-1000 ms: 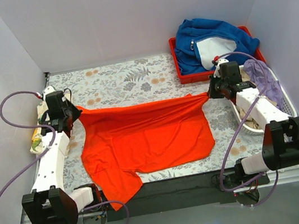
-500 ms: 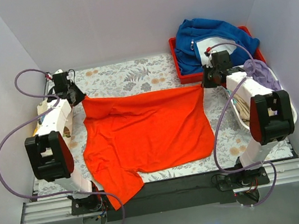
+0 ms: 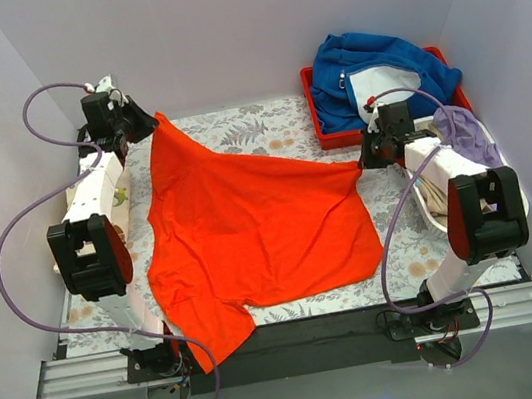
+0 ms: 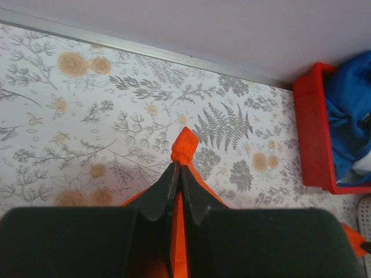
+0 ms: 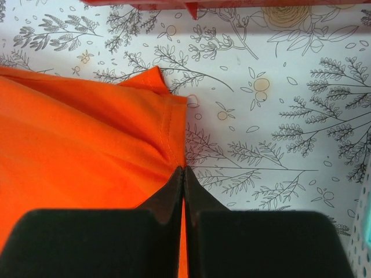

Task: Fold and stack the t-shirts
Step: Fold the tshirt

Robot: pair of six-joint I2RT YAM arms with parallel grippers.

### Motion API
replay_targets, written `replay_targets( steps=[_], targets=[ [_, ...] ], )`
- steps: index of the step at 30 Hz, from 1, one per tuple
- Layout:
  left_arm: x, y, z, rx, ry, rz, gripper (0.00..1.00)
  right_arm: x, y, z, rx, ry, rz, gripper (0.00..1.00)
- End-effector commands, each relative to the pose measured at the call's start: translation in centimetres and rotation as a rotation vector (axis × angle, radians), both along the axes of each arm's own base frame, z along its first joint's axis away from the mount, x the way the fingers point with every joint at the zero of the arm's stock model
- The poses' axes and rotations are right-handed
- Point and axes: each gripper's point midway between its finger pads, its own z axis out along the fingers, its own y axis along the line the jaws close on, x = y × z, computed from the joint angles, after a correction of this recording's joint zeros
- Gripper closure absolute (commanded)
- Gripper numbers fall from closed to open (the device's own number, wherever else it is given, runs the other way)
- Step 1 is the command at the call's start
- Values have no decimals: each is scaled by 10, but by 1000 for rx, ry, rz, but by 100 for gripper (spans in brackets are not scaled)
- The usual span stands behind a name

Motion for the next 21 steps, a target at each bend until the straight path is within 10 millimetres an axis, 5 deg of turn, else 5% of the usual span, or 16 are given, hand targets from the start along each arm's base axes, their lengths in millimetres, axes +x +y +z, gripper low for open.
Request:
replay_targets(
  steps=[1, 10, 15, 21],
  targets=[
    [-10, -18, 23, -36, -53, -111, 97, 1, 5, 20, 25, -68, 31, 99],
    [-86, -9, -22, -17, 67, -31, 98, -26, 13, 34, 64, -91, 74, 99],
    [-125, 3, -3, 7, 22, 53, 99, -44, 6, 36, 38, -91, 61, 99],
    [-162, 7, -8, 15, 55, 94, 99, -63, 0, 18, 13, -28, 57, 99]
  ],
)
